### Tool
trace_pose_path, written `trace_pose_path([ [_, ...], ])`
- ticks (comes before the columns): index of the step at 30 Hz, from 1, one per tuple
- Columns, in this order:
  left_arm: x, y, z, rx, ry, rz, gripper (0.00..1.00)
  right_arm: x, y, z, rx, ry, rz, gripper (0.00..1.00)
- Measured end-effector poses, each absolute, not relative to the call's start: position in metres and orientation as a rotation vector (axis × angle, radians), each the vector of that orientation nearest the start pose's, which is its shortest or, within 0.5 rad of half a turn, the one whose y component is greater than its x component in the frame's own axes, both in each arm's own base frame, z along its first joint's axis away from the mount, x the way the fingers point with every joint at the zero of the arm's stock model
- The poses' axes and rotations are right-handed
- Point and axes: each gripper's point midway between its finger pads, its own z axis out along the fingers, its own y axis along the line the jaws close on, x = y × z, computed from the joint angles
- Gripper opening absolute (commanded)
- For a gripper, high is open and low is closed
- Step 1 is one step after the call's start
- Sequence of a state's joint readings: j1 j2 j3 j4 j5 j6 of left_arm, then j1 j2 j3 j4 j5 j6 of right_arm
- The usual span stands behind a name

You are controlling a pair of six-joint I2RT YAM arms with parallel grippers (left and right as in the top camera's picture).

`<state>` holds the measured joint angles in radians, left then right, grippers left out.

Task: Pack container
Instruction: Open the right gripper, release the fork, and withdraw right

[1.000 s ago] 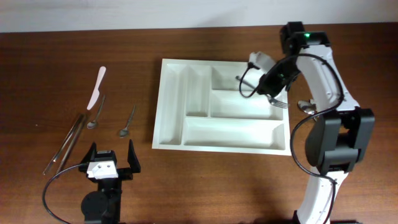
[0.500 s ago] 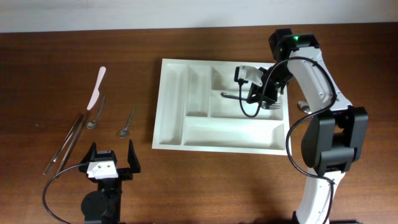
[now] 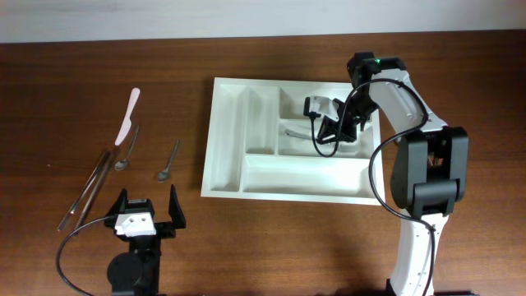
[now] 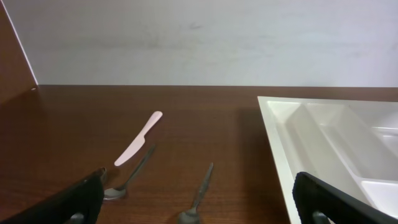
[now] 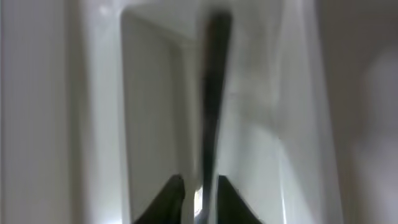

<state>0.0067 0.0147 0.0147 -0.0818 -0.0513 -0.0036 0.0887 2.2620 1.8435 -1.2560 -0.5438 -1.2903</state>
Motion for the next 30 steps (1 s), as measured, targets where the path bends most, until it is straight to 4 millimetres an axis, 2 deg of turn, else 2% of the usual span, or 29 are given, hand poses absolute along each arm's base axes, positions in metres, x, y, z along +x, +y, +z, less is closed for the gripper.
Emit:
trace_pose_path([
  [3, 0.246, 0.010, 0.157, -0.048, 1.652, 0.045, 0.99, 0.405, 0.126, 0.053, -1.763, 2.204, 0.736, 0.39],
  [11, 0.246, 0.010, 0.157, -0.047, 1.652, 0.044, 0.99, 0.411, 0.130, 0.059, -1.659, 2.259, 0.758, 0.46],
  [13, 0.246, 0.010, 0.157, -0.048, 1.652, 0.045, 0.99, 0.422, 0.132, 0.070, -1.592, 2.286, 0.741, 0.46],
  [16, 0.246, 0.010, 0.157, -0.048, 1.652, 0.045, 0.99, 0.448, 0.131, 0.102, -1.426, 2.343, 0.680, 0.46],
  [18, 0.246, 0.010, 0.157, -0.048, 1.652, 0.045, 0.99, 0.463, 0.127, 0.127, -1.304, 2.393, 0.634, 0.52],
  [19, 0.246, 0.010, 0.157, -0.048, 1.652, 0.045, 0.99, 0.472, 0.121, 0.143, -1.217, 2.421, 0.594, 0.60],
  [21, 0.246, 0.010, 0.157, -0.047, 1.652, 0.044, 0.99, 0.485, 0.102, 0.167, -1.047, 2.494, 0.506, 0.91],
  [22, 0.246, 0.010, 0.157, -0.048, 1.652, 0.045, 0.99, 0.490, 0.089, 0.178, -0.951, 2.532, 0.457, 0.99],
  [23, 0.246, 0.010, 0.157, -0.047, 1.652, 0.044, 0.99, 0.491, 0.076, 0.184, -0.868, 2.570, 0.415, 0.99],
  [24, 0.246, 0.010, 0.157, -0.048, 1.652, 0.045, 0.99, 0.493, 0.048, 0.193, -0.710, 2.635, 0.334, 0.99],
  [25, 0.246, 0.010, 0.157, -0.048, 1.652, 0.045, 0.99, 0.491, 0.031, 0.194, -0.612, 2.680, 0.299, 0.99],
  [30, 0.246, 0.010, 0.157, -0.047, 1.652, 0.044, 0.99, 0.471, -0.042, 0.179, -0.237, 2.845, 0.258, 0.99],
])
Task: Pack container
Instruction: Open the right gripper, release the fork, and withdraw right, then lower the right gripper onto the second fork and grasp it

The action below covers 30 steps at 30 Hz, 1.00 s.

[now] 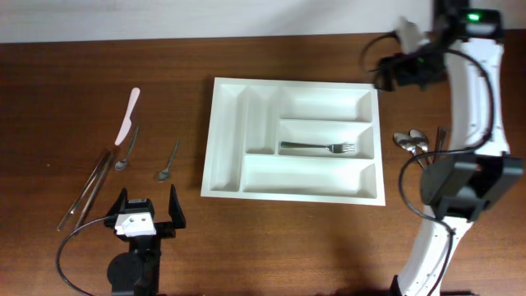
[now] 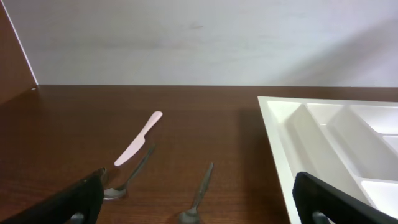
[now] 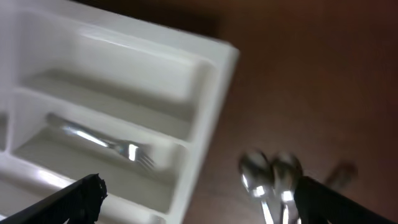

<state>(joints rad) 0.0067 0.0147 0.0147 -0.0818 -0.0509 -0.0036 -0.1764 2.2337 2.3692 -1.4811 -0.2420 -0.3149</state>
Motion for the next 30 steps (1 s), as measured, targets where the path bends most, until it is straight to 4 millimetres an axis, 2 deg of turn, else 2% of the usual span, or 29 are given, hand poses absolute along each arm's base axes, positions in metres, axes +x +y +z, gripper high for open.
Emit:
trace_pose_path([
  [2, 0.246, 0.010, 0.157, -0.048, 1.652, 0.045, 0.99, 0.462, -0.064, 0.167, -0.118, 2.888, 0.279, 0.99],
  [5, 0.246, 0.010, 0.157, -0.047, 1.652, 0.044, 0.99, 0.446, -0.083, 0.143, 0.025, 2.952, 0.359, 0.99],
  [11, 0.246, 0.010, 0.157, -0.048, 1.652, 0.045, 0.99, 0.418, -0.095, 0.103, 0.209, 3.019, 0.548, 0.99],
  [15, 0.246, 0.010, 0.157, -0.047, 1.652, 0.044, 0.99, 0.398, -0.106, 0.084, 0.340, 3.063, 0.598, 0.99],
  [20, 0.246, 0.010, 0.157, -0.048, 1.652, 0.045, 0.99, 0.386, -0.142, 0.074, 0.585, 3.076, 0.464, 0.99],
  [25, 0.246, 0.010, 0.157, -0.047, 1.652, 0.044, 0.99, 0.367, -0.183, 0.068, 0.884, 3.096, 0.162, 0.98],
  [30, 0.246, 0.010, 0.157, -0.048, 1.652, 0.045, 0.99, 0.354, -0.199, 0.064, 1.014, 3.099, -0.018, 0.99],
])
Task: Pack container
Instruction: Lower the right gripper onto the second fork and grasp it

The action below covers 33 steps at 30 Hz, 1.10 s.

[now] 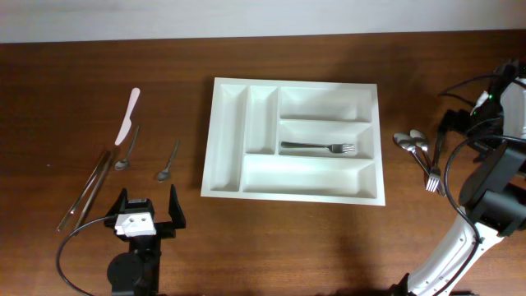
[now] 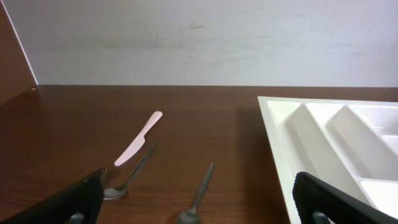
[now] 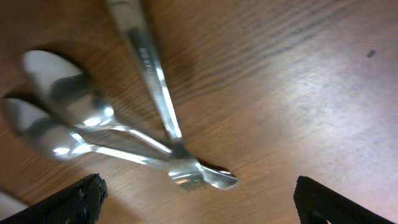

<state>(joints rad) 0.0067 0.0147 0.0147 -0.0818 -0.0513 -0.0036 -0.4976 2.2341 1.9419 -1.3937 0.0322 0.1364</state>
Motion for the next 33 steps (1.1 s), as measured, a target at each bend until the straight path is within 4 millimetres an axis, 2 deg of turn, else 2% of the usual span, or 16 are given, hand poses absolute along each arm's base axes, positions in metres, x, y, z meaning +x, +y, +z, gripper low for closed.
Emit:
trace_pose_path([
  [7, 0.246, 0.010, 0.157, -0.048, 1.652, 0.045, 0.99, 0.340, -0.202, 0.050, 1.136, 3.106, -0.093, 0.99],
  [16, 0.246, 0.010, 0.157, -0.048, 1.652, 0.045, 0.99, 0.338, -0.205, 0.029, 1.195, 3.066, -0.118, 0.94],
  [22, 0.246, 0.010, 0.157, -0.048, 1.652, 0.045, 0.99, 0.350, -0.211, 0.024, 1.187, 3.012, -0.124, 0.91],
  [28, 0.246, 0.010, 0.157, -0.047, 1.652, 0.044, 0.99, 0.373, -0.214, 0.022, 1.096, 2.947, -0.061, 0.88],
  [33, 0.246, 0.010, 0.157, -0.048, 1.652, 0.045, 0.99, 0.381, -0.213, 0.022, 1.044, 2.933, -0.024, 0.85],
])
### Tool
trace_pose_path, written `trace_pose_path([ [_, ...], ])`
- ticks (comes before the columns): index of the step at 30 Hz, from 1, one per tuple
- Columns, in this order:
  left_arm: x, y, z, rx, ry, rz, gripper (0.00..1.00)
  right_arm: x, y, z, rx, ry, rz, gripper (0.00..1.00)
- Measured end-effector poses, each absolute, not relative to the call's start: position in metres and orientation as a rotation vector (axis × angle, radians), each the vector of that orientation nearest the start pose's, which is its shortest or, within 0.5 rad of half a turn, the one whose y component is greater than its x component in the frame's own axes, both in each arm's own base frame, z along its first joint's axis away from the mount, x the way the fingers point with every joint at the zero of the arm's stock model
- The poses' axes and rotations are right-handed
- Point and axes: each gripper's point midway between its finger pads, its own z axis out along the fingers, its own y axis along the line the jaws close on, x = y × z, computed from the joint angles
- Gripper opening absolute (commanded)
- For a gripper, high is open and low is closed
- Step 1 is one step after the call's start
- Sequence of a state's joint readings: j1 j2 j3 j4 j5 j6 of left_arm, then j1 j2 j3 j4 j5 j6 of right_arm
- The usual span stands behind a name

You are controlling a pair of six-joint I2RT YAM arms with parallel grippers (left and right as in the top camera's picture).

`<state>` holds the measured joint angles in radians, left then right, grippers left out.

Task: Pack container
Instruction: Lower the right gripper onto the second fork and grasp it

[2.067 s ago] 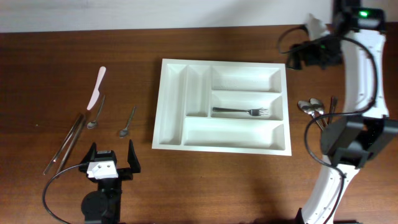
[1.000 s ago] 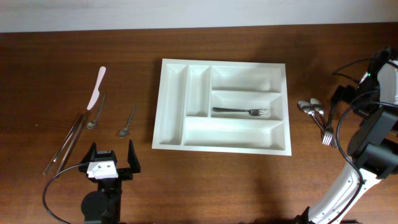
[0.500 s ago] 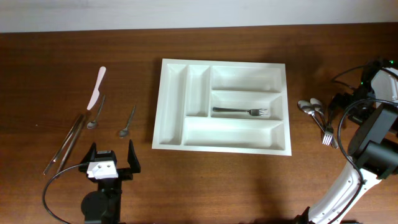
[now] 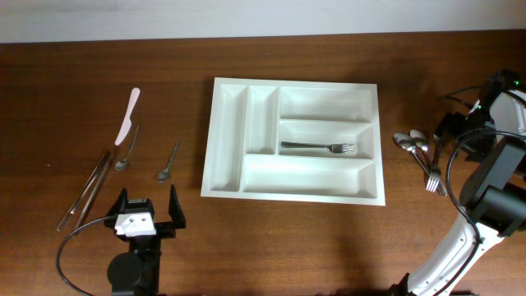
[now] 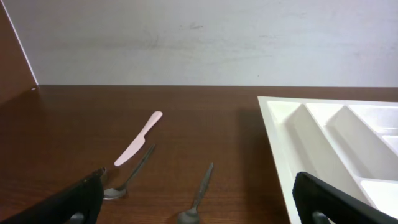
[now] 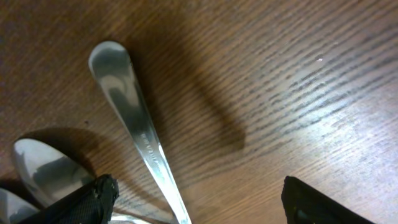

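Observation:
The white cutlery tray [image 4: 304, 175] lies mid-table, with one fork [image 4: 316, 147] in its middle right compartment. To the right of it lie two spoons [image 4: 408, 141] and a fork [image 4: 433, 173]. My right gripper [image 4: 450, 130] hangs open low over them. In the right wrist view a steel handle [image 6: 140, 143] runs between the fingers [image 6: 93, 199], with a spoon bowl [image 6: 46, 171] at the left. My left gripper [image 4: 148, 210] stands open near the front left, with nothing in it. Ahead of it lie a pink knife [image 5: 138, 145], a spoon [image 5: 129, 177] and a small spoon [image 5: 198, 196].
Two long thin metal pieces [image 4: 86, 189] lie at the far left beside the spoons. The tray's near corner [image 5: 280, 124] shows at the right of the left wrist view. A pale wall bounds the table's far edge. Black cables loop around both arm bases.
My right gripper has shifted a little over the cutlery right of the tray and sits closer to it, with the handle's rounded end now in view. It stays open. The left arm has not moved.
My right gripper was inside the tray's middle right compartment with a fork between its fingers. Then the fork lay in that compartment and the gripper was open near the tray's far right corner. Then it was over the cutlery right of the tray, where it still is.

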<state>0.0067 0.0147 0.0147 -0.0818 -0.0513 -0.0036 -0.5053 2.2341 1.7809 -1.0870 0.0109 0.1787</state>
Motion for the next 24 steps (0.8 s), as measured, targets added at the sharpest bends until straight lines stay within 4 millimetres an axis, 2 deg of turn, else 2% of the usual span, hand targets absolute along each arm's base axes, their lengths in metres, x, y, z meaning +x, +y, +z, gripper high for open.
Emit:
trace_pose_path([
  [6, 0.246, 0.010, 0.157, -0.047, 1.652, 0.044, 0.99, 0.389, -0.211, 0.018, 0.989, 2.916, 0.015, 0.80],
  [10, 0.246, 0.010, 0.157, -0.048, 1.652, 0.045, 0.99, 0.383, -0.202, 0.000, 0.971, 2.938, 0.047, 0.76],
  [13, 0.246, 0.010, 0.157, -0.048, 1.652, 0.045, 0.99, 0.382, -0.201, -0.002, 0.944, 2.936, 0.035, 0.70],
  [15, 0.246, 0.010, 0.157, -0.048, 1.652, 0.045, 0.99, 0.382, -0.201, -0.002, 0.930, 2.928, 0.027, 0.64],
  [17, 0.246, 0.010, 0.157, -0.048, 1.652, 0.045, 0.99, 0.382, -0.201, -0.002, 0.918, 2.926, 0.021, 0.52],
  [20, 0.246, 0.010, 0.157, -0.048, 1.652, 0.045, 0.99, 0.383, -0.199, -0.002, 0.905, 2.926, 0.020, 0.25],
  [24, 0.246, 0.010, 0.157, -0.048, 1.652, 0.045, 0.99, 0.387, -0.195, -0.002, 0.883, 2.926, 0.033, 0.16],
])
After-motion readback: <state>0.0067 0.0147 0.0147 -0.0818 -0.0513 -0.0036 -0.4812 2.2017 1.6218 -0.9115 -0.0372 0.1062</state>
